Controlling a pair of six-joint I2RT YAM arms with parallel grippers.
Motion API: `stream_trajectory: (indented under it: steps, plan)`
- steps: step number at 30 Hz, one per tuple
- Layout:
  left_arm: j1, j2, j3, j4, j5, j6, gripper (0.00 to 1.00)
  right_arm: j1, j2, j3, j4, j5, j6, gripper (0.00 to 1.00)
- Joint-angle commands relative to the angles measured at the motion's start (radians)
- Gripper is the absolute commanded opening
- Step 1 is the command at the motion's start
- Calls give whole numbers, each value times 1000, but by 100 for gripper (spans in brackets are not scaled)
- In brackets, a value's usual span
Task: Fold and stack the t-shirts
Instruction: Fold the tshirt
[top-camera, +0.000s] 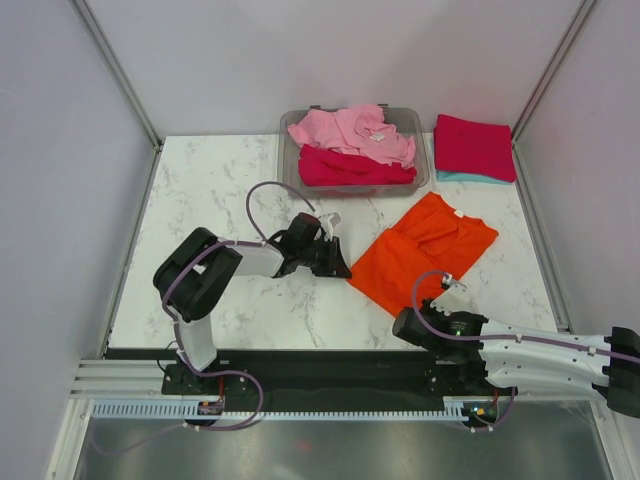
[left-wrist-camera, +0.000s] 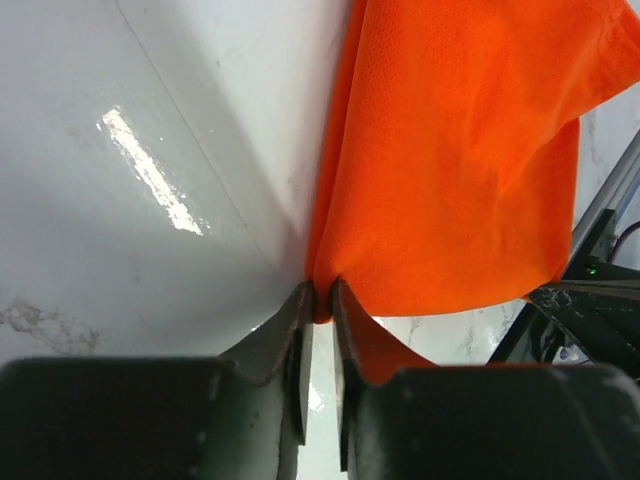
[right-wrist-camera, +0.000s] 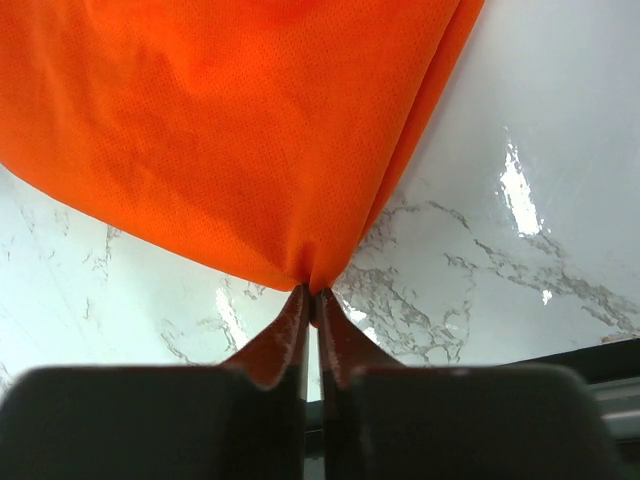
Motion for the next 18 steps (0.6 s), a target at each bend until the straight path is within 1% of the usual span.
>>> stream_trajectory:
  steps: [1, 2, 4, 6, 7, 8, 9, 11, 12, 13, 14, 15, 16, 18]
  plan:
    - [-2, 37, -27, 52, 1, -22, 17, 5, -10, -4, -11, 14, 3, 6]
    - [-2, 34, -27, 50, 6, -22, 12, 7, -10, -4, -10, 13, 3, 0]
    - [-2, -7, -19, 23, 18, -11, 2, 5, -10, -4, -1, 4, -5, 0]
    - [-2, -56, -5, -72, 3, -8, 2, 5, -8, -4, 36, -26, -20, 0]
    - [-2, -117, 2, -119, -20, 2, 2, 5, -5, -3, 51, -36, -26, 0]
    - [-2, -145, 10, -164, -22, 10, 2, 10, -1, -1, 64, -47, -33, 0]
    - [-2, -178, 21, -255, -26, 15, 2, 24, 13, 14, 74, -53, -33, 0]
    - [-2, -266, 26, -333, -29, 32, 2, 48, 31, 40, 67, -44, -20, 0]
    - [-2, -296, 26, -397, -38, 38, 2, 80, 57, 71, 59, -26, -4, 0]
    - [-2, -323, 23, -434, -60, 44, 2, 97, 73, 85, 56, -17, 1, 0]
    - [-2, -383, 19, -468, -71, 47, 2, 113, 91, 100, 56, -13, 6, 0]
    - [-2, -411, 10, -500, -83, 48, 2, 145, 132, 130, 58, -7, 16, 0]
    - [-2, -448, 0, -563, -115, 38, 2, 162, 157, 147, 58, 3, 21, 0]
    - [-2, -555, -57, -604, -127, 18, 2, 215, 232, 193, 55, 16, 38, 0]
